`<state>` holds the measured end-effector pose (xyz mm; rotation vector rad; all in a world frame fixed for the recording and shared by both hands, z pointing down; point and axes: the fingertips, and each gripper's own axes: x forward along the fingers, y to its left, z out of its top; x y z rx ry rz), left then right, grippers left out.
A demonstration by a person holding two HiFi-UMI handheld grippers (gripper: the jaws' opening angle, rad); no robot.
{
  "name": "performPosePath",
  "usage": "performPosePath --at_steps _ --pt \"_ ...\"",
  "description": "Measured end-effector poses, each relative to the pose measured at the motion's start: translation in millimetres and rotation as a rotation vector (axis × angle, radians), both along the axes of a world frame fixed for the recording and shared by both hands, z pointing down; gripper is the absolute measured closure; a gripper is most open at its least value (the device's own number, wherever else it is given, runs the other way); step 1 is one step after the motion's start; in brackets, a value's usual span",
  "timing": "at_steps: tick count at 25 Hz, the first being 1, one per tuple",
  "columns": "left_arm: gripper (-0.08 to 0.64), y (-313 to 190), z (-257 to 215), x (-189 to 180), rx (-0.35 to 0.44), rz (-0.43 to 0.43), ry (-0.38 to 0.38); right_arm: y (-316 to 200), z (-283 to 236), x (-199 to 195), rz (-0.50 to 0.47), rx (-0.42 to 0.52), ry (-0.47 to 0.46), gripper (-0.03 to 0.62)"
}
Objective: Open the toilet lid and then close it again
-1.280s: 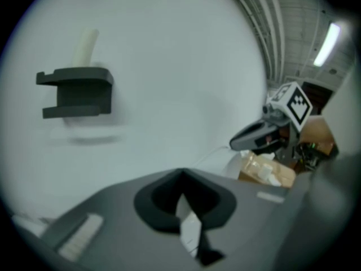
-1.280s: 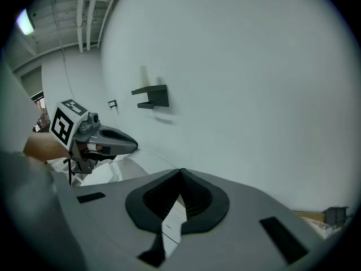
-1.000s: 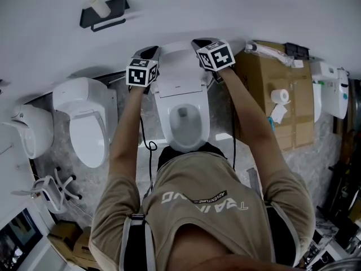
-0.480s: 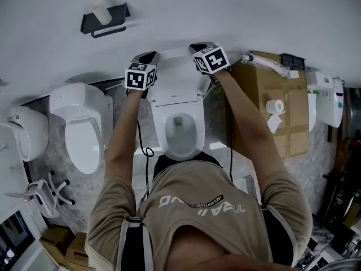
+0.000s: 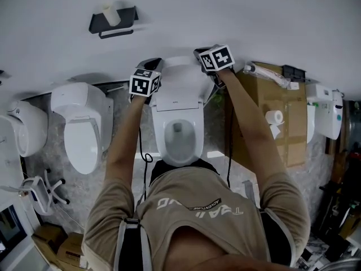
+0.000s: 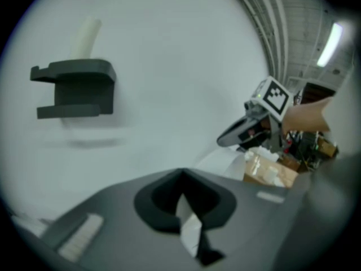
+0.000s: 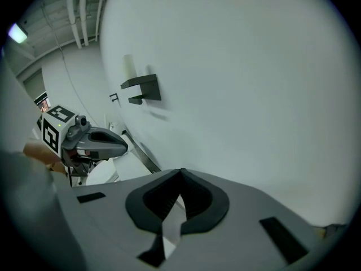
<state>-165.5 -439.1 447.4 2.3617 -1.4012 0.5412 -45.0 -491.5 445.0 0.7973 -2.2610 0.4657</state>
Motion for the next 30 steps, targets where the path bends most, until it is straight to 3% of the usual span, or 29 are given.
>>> performPosePath --at_steps 7,13,30 --pt "0.558 14 -3 3 0.004 0.015 -0.012 15 -3 0 -0.026 -0.011 0.025 0.58" --pt "0.557 33 -4 6 0.018 0.023 -0.007 34 -4 4 -0.01 -0.04 -0.028 0.58" --pt "0.557 110 -7 19 0.015 0.045 -0.014 114 -9 18 -0.024 0.003 -0.069 0.58"
